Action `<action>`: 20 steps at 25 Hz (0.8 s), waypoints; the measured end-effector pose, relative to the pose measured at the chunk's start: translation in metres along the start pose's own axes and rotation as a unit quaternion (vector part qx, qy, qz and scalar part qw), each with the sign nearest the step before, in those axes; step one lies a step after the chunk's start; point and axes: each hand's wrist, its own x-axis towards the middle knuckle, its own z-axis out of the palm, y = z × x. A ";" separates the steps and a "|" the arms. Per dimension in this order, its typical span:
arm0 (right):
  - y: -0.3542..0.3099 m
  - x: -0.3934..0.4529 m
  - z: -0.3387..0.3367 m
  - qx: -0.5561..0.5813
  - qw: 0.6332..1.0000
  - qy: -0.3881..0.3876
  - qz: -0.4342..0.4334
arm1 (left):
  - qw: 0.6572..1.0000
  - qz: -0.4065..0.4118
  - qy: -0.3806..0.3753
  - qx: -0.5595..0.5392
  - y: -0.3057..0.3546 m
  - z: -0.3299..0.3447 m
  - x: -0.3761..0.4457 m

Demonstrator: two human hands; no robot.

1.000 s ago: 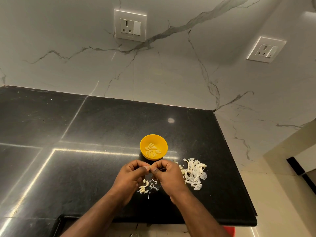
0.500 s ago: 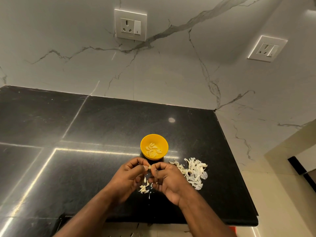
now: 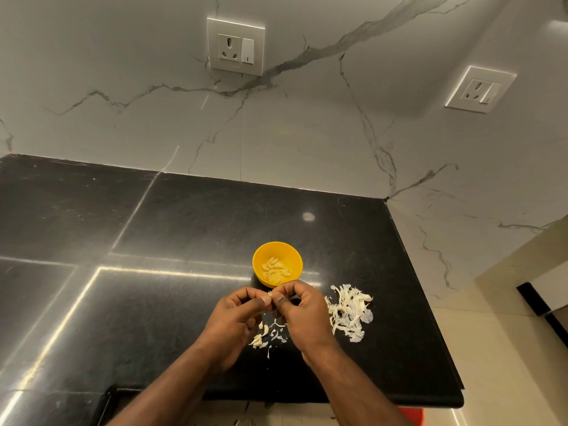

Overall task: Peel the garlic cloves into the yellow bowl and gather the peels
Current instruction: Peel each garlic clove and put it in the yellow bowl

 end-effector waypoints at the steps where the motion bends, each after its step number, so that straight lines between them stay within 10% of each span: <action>1: 0.000 0.000 0.000 0.021 1.000 -0.009 0.009 | 1.000 -0.007 -0.005 -0.007 0.000 0.000 0.000; 9: -0.005 0.000 -0.011 0.227 0.939 -0.136 0.218 | 0.999 -0.002 -0.037 0.004 -0.004 -0.008 0.001; 20: 0.009 0.001 0.002 0.014 1.000 0.000 0.015 | 0.999 0.016 0.021 -0.021 -0.004 0.000 -0.002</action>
